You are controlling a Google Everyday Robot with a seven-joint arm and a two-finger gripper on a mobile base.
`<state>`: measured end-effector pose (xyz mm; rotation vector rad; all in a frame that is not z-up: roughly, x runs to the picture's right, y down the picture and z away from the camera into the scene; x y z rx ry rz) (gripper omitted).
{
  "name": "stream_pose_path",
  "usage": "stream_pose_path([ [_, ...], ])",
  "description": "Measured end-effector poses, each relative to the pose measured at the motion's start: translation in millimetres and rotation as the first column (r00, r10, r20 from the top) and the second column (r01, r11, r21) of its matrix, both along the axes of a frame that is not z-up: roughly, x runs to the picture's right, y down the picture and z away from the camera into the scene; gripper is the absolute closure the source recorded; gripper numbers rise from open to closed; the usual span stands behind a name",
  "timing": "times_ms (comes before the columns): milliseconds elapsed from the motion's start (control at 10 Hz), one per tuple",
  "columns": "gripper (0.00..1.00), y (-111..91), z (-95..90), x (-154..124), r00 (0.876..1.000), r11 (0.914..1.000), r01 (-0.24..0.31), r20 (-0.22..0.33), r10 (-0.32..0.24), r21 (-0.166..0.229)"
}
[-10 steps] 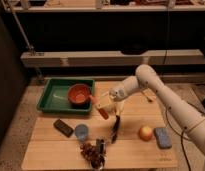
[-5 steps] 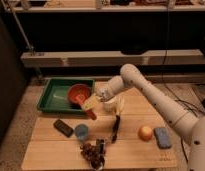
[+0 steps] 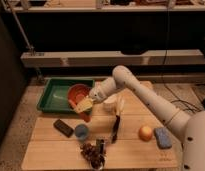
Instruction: Place pepper in plastic cup
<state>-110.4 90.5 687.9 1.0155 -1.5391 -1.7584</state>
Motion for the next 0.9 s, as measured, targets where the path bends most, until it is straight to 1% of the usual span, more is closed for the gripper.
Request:
stream_pose_path([
  [100, 1.0, 4, -4.1, -5, 1.0, 1.0, -0.001, 0.009, 0.001, -0.003],
  [300, 1.0, 20, -15.1, -16, 0.999, 0.9999, 0.005, 0.039, -0.005, 0.013],
  [400, 1.0, 25, -15.3, -19, 0.999, 0.9998, 0.01, 0.043, -0.011, 0.018],
  [500, 1.0, 33, -11.4, -25, 0.999, 0.9996, 0.015, 0.046, -0.016, 0.024],
  [600, 1.0, 39, -3.0, -28, 0.999, 0.9996, 0.012, 0.041, -0.013, 0.027],
  [900, 1.0, 58, 28.4, -32, 1.0, 0.9997, 0.001, 0.009, -0.001, 0.025],
])
